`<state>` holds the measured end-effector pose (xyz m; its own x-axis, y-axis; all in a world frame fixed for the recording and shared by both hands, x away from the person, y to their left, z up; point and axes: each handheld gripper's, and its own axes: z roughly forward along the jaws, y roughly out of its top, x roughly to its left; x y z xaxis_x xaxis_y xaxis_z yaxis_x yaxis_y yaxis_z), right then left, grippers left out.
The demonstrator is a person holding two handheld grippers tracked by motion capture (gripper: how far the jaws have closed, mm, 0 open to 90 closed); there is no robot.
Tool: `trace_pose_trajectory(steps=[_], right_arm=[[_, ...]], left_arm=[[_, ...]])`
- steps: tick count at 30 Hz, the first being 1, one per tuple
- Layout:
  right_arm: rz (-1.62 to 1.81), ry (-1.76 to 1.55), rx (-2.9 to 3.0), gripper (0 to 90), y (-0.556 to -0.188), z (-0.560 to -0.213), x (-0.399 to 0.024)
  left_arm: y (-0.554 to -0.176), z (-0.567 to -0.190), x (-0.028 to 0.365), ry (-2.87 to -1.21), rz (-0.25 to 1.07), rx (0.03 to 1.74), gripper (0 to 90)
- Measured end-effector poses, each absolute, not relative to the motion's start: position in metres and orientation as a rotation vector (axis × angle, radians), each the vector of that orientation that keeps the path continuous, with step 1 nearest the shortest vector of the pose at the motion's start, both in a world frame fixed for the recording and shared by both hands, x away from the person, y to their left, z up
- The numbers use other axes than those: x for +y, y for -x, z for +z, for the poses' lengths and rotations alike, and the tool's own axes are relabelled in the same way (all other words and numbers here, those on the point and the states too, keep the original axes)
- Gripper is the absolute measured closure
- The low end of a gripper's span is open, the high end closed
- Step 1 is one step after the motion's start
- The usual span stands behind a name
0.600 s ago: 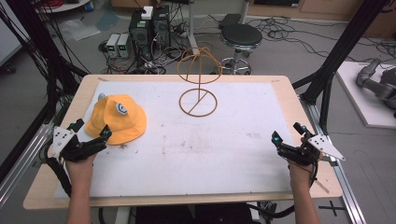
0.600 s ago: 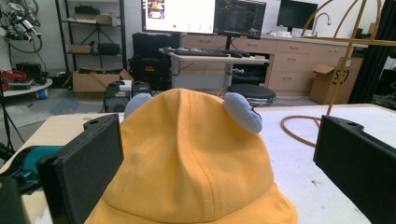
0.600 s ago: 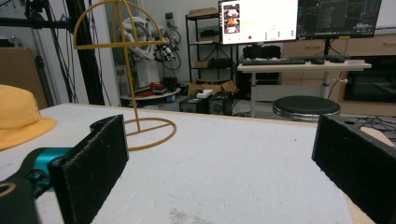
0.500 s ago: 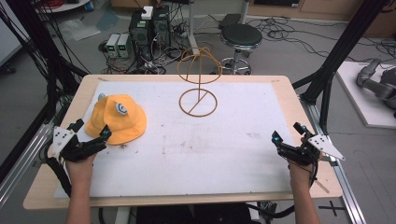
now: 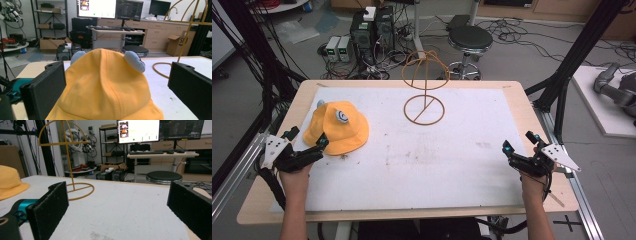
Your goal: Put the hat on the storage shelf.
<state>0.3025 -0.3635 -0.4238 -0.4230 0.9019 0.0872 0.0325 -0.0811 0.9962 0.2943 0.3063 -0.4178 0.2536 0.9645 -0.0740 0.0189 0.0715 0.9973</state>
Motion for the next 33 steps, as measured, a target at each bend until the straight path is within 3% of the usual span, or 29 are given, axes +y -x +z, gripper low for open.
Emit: trace_pose_trajectory(steps=[16,20,30,33], right_arm=[[1.597,-1.044,1.511,3.3,-0.302,-0.425,-0.360],[1.594,-1.041,1.514,3.3,-0.302,-0.425,-0.360],[1.608,-1.053,1.497,3.2,-0.300,-0.424,-0.362],[1.605,-1.052,1.497,3.3,-0.300,-0.424,-0.363]], left_arm=[[-0.317,-0.414,0.314,-1.336,0.922,1.109,2.6],[-0.325,-0.416,0.314,-1.371,0.919,1.135,10.1],[-0.346,-0.410,0.308,-1.476,0.873,1.158,10.4],[-0.354,-0.411,0.304,-1.533,0.858,1.176,16.7]])
